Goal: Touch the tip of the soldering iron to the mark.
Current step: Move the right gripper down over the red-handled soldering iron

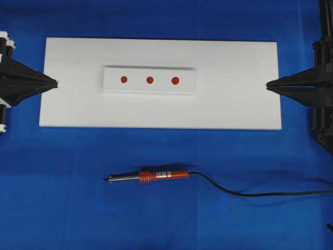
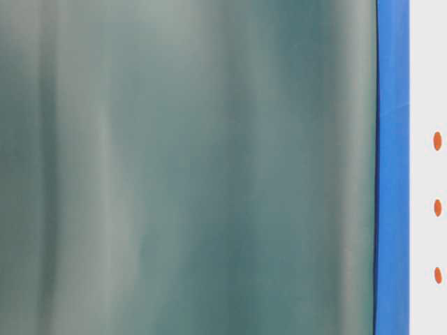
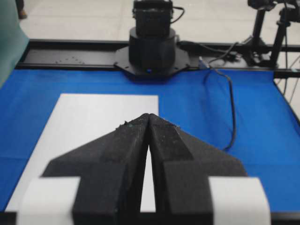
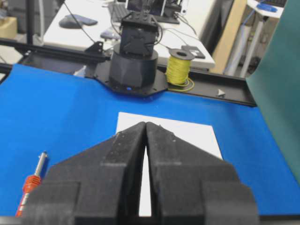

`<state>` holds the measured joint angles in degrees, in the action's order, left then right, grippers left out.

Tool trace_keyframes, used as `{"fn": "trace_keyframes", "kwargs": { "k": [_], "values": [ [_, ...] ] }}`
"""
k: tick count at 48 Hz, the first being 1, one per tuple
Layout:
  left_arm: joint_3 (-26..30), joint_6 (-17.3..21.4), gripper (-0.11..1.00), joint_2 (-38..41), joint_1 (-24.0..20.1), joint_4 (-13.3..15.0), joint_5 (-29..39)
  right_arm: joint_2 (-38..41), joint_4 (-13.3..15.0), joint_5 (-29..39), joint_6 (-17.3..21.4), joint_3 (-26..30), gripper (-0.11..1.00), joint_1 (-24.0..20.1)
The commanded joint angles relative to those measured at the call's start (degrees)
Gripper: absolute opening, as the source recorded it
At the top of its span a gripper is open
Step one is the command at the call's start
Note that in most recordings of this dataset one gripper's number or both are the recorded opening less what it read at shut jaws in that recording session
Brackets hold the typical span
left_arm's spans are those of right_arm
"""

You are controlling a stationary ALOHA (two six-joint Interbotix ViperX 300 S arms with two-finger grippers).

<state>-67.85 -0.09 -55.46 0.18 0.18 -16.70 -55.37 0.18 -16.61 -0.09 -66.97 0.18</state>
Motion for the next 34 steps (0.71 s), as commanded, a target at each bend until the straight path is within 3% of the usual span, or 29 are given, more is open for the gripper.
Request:
{"fn": "trace_keyframes", "kwargs": {
  "k": [1,7,22,34],
  "values": [
    [0.5,-0.1,0.00,-0.3,0.4,-0.4,1.1,0.9,-0.3,-0.4,0.3,0.9,0.00,-0.4],
    [0.6,-0.7,0.00,-0.7,0.7,-0.4,2.0,1.3,-0.3,0.7,0.3,1.4,-0.06,-0.4],
    [0.4,-0.6,0.00,-0.5,0.8,-0.4,2.0,3.9,-0.3,2.1,2.5,2.4,-0.06,-1.8],
    [0.4,-0.6,0.00,-0.4,0.7,-0.4,2.0,10.7,-0.3,2.1,4.4,6.2,-0.05,-3.1]
  ]
}}
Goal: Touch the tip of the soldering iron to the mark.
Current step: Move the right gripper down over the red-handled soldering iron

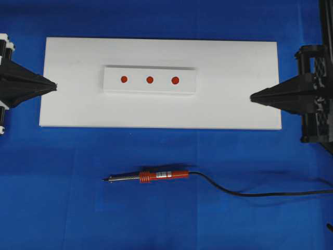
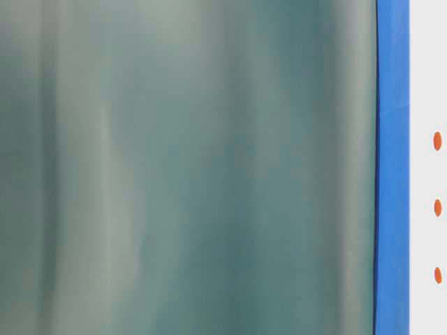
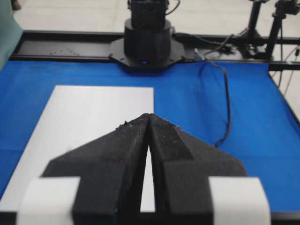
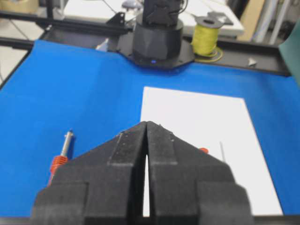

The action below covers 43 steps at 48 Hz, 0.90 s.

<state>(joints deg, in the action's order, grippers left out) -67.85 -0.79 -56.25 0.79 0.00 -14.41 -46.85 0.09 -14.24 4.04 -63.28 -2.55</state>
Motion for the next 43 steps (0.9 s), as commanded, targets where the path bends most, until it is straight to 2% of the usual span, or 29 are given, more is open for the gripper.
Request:
{"fn": "trace_keyframes", "kwargs": {
  "k": [1,5,9,20,22,31,43],
  "values": [
    [0.4,0.1,0.00,0.4,0.1,-0.1,-0.2,3.0,-0.2,-0.3,0.4,2.9,-0.05,-0.4],
    [0.4,0.1,0.00,0.4,0.2,-0.2,-0.1,6.2,-0.2,-0.3,1.2,4.7,0.03,-0.8],
    [0.4,0.1,0.00,0.4,0.1,-0.1,0.0,9.8,-0.2,0.0,2.3,6.8,0.17,-1.5],
    [0.3,0.1,0.00,0.4,0.1,-0.2,0.0,21.2,-0.2,3.8,6.2,12.8,0.83,-3.9],
    [0.2,0.1,0.00,0.4,0.2,-0.2,0.1,23.2,-0.2,4.7,6.9,14.0,0.89,-4.4],
    [0.1,0.1,0.00,0.3,0.1,-0.2,0.1,32.4,-0.3,13.2,10.3,21.1,0.85,-6.5],
    [-0.2,0.1,0.00,0.2,0.1,-0.2,0.1,42.7,-0.4,21.2,11.0,29.5,0.85,-8.4]
  ]
}}
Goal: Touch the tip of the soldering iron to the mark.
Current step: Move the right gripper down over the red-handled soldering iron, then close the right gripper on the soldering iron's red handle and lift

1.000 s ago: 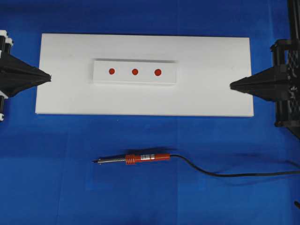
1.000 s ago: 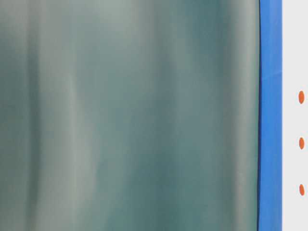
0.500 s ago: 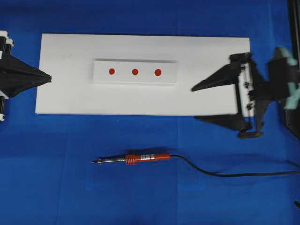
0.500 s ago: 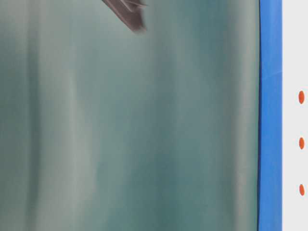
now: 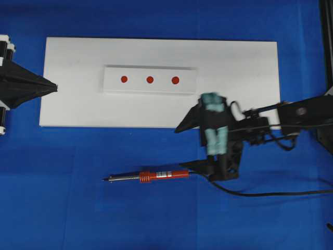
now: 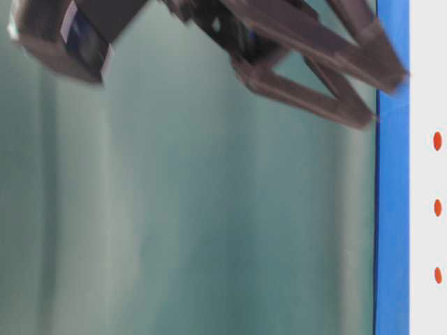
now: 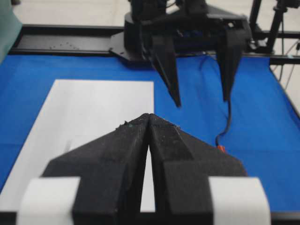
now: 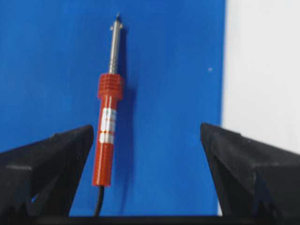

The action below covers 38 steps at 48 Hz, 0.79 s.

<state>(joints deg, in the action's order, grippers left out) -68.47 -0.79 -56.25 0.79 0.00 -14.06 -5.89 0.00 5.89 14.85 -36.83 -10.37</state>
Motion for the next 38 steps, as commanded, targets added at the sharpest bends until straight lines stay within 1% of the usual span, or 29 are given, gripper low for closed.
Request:
{"fn": "trace_keyframes", "kwargs": {
  "k": [1,5,9,17,30,38],
  "values": [
    [0.4,0.1,0.00,0.2,0.1,-0.2,-0.3,2.5,-0.4,1.3,0.2,3.6,0.85,-0.7],
    [0.4,0.1,0.00,0.2,0.1,-0.2,-0.4,6.0,-1.1,1.8,0.5,5.5,0.85,-1.1],
    [0.4,0.1,0.00,0.2,0.1,-0.2,-0.3,9.7,-1.8,1.8,1.9,7.4,0.85,-1.1],
    [0.1,0.1,0.00,0.4,0.1,-0.1,-0.3,15.0,-1.9,1.6,4.4,9.6,0.85,-1.8],
    [-0.3,0.1,0.00,0.4,0.1,-0.2,-0.3,20.3,-2.4,-0.4,4.7,12.4,0.85,-3.7],
    [-0.3,0.1,0.00,0.4,0.1,-0.2,-0.3,23.1,-3.9,-1.1,4.7,13.5,0.85,-3.8]
  ]
}}
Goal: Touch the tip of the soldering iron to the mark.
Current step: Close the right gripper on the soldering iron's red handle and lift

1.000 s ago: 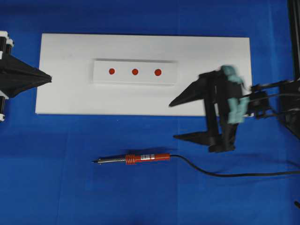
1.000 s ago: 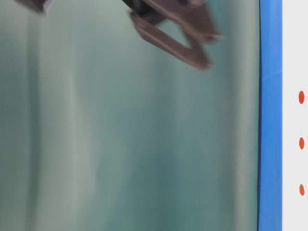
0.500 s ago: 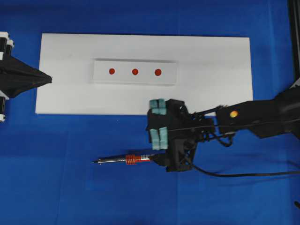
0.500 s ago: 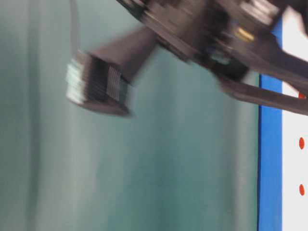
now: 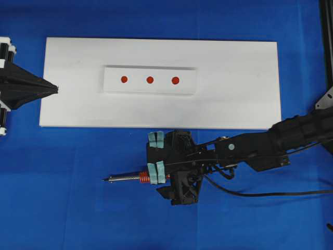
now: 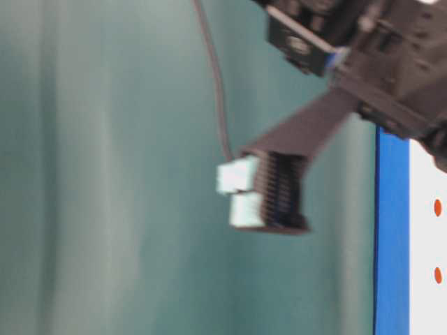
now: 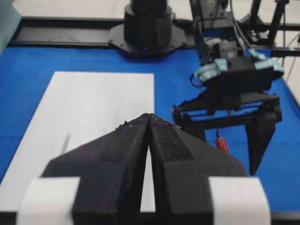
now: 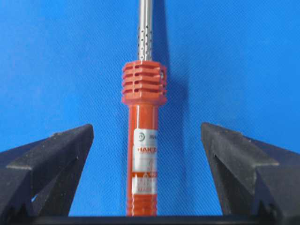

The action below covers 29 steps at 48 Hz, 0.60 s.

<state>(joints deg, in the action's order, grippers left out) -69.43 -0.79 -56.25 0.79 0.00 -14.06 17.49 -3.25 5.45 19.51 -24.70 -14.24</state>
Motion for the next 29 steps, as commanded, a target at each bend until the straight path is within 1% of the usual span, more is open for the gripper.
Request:
{"fn": "trace_keyframes", "kwargs": {
  "k": [1,9,12,14,16,18,24,27,29],
  "values": [
    [0.6,0.1,0.00,0.4,0.1,-0.1,-0.4,0.2,-0.7,-0.7,0.1,1.5,0.85,0.1],
    [0.5,0.0,0.00,0.4,0.1,-0.2,-0.4,0.6,-0.7,-1.5,0.1,1.7,0.84,-0.1],
    [0.5,0.0,0.00,0.4,0.1,-0.2,-0.4,0.6,-0.6,-2.1,0.1,1.7,0.82,0.0],
    [0.5,0.0,0.00,0.4,0.1,-0.2,-0.4,0.6,-0.6,-2.5,0.0,1.8,0.78,0.0],
    [0.5,0.0,0.00,0.4,0.1,-0.1,-0.4,0.6,-0.6,-3.0,0.0,1.8,0.71,0.0],
    [0.5,0.1,0.00,0.4,0.1,-0.1,-0.4,0.6,-0.6,-3.3,0.0,1.8,0.60,0.0],
    [0.5,0.1,0.00,0.4,0.1,-0.2,-0.4,0.5,-0.4,-3.3,-0.1,1.7,0.23,0.0],
    [0.5,0.1,0.00,0.3,-0.1,-0.1,-0.3,0.5,-0.4,-3.2,-0.3,1.6,0.10,0.0],
    [0.5,0.1,0.00,0.3,-0.2,-0.2,-0.4,0.6,-0.4,-3.2,-0.3,1.6,0.07,0.0]
  ]
}}
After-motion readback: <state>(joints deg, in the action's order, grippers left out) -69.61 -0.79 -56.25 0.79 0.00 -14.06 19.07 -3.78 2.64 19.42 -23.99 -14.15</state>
